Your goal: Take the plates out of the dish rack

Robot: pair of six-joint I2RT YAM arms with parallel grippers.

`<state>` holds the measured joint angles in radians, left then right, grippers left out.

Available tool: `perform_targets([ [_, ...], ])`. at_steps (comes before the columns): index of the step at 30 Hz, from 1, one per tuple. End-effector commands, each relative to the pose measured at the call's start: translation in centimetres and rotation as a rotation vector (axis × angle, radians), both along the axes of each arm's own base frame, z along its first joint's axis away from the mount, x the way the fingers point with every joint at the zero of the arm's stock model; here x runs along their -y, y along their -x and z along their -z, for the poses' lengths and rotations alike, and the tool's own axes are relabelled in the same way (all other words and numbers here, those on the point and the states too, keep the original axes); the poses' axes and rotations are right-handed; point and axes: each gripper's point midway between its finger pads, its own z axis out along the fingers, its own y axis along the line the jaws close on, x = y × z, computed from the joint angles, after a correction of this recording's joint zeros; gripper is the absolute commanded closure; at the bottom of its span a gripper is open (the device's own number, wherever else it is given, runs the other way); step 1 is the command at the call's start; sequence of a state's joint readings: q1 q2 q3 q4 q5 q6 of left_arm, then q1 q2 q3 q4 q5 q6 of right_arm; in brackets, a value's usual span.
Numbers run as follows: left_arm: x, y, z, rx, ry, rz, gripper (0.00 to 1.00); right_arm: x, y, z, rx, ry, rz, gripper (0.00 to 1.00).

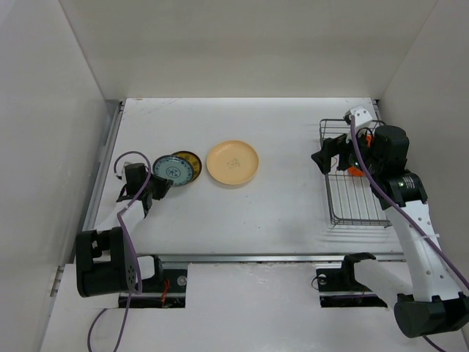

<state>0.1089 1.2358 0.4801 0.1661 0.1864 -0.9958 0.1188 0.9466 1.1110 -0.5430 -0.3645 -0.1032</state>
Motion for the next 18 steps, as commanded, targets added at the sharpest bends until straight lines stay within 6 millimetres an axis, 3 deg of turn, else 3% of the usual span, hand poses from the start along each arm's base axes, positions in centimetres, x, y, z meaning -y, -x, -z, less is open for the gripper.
perform_targets([
  [1, -0.5, -2.1, -2.6, 0.084, -0.019, -0.004, 1.00, -0.2, -0.2, -1.7, 0.067, -0.024, -0.008, 0.00],
  [14, -0.4, -2.1, -1.5, 0.055, -0.017, 0.009, 1.00, -0.2, 0.0, -2.0, 0.076, -0.025, -0.008, 0.00],
  [18, -0.2, -2.0, -1.2, 0.047, -0.010, 0.016, 0.92, -0.1, 0.2, -2.2, 0.085, -0.026, -0.008, 0.00],
])
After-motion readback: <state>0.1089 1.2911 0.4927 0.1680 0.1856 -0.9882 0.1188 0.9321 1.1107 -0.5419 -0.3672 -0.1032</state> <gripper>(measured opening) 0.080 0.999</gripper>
